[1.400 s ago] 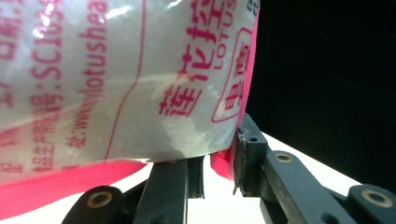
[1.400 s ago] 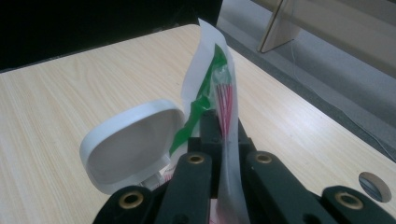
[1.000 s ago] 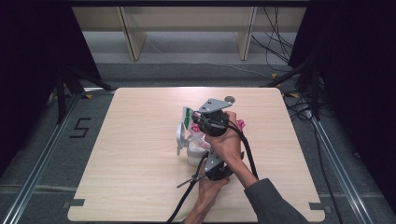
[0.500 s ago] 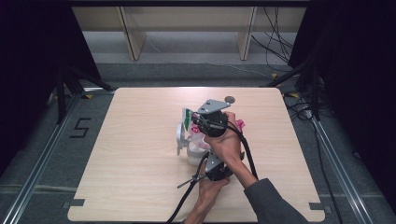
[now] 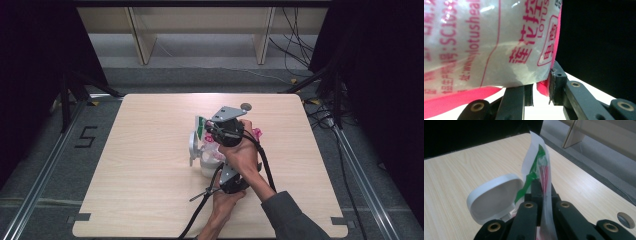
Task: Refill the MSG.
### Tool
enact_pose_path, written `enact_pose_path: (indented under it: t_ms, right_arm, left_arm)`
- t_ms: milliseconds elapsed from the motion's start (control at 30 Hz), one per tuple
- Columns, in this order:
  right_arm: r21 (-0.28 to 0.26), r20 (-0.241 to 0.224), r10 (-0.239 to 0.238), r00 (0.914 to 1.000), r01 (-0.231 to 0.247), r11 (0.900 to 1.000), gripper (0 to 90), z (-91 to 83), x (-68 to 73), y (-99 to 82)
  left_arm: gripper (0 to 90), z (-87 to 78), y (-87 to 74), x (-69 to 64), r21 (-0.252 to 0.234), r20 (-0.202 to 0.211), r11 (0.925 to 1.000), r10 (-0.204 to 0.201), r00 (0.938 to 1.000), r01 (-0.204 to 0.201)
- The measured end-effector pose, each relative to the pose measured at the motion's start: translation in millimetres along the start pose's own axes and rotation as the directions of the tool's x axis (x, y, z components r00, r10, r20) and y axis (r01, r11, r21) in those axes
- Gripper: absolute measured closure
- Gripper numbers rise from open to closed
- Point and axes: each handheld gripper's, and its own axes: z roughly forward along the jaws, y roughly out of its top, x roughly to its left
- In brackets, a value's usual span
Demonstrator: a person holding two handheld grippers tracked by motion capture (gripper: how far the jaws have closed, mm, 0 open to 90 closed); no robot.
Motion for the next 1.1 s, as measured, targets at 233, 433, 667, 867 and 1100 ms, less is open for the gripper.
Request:
enact_pose_path:
  t_ms: [233, 433, 667, 867, 1100]
  right_arm:
    - [-0.002, 0.008, -0.012, 0.9999, 0.012, 0.9999, 90.0, 1.4, 1.2, -1.0]
    - [0.003, -0.002, -0.022, 0.9998, 0.022, 0.9998, 90.0, 1.8, 1.0, -0.8]
    - [0.001, 0.008, -0.013, 0.9999, 0.013, 0.9999, 90.0, 3.9, 2.9, -1.4]
    - [0.017, 0.0, -0.006, 1.0, 0.006, 0.9998, 90.0, 4.1, 2.9, -2.0]
    - [0.019, 0.003, -0.013, 0.9999, 0.013, 0.9997, 90.0, 5.1, 4.8, -1.8]
  left_arm:
    - [76.1, 0.4, -0.6, -0.7, -0.002, 0.002, 1.0, -0.003, 1.0, 0.003]
    - [76.0, 0.1, -0.5, -0.1, -0.002, -0.002, 1.0, -0.004, 1.0, 0.004]
    - [76.1, 0.1, -0.3, 0.2, -0.005, -0.001, 1.0, -0.005, 1.0, 0.005]
    - [76.0, 0.6, -0.4, -1.9, -0.011, 0.009, 0.9998, -0.018, 0.9998, 0.018]
    - [76.0, 0.6, -0.1, -2.2, -0.016, 0.012, 0.9997, -0.019, 0.9998, 0.019]
